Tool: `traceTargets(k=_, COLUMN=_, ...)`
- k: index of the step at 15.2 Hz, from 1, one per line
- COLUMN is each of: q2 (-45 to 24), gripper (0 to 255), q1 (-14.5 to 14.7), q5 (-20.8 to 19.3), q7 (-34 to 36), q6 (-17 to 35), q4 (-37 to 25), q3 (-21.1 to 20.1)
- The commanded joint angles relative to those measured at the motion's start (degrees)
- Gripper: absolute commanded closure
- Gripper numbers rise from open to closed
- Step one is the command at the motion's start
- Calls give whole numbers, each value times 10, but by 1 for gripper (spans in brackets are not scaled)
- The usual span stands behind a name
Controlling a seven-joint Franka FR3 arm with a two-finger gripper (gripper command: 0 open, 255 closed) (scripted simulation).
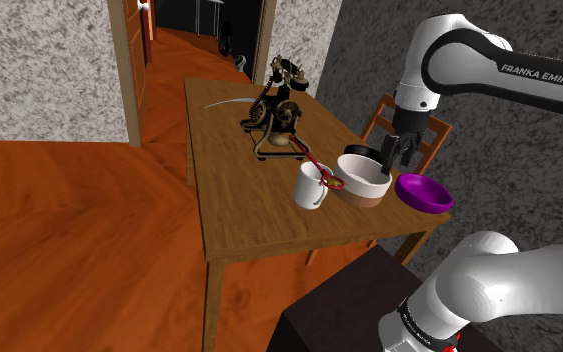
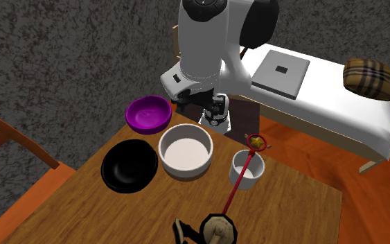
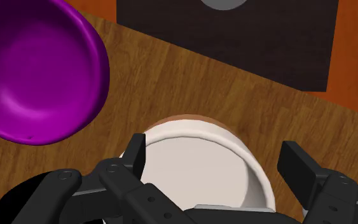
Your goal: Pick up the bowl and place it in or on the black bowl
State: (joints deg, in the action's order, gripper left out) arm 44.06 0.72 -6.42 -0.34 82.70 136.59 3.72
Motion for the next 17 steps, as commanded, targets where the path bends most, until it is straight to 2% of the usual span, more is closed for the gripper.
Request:
traceTargets(k=1, q2=0, gripper=0, q1=0, q5=0, q7=0, q6=0, q4=0, q3=0)
traceTargets(k=10, q2=-134, gripper=0, q1=30, q5=55, q7=55, q6=119, q4=-35, q3=-38)
traceTargets(k=17, q2=-128, gripper=0, q1=29, q5=54, q7=55, q6=172, q4=23, q3=-38)
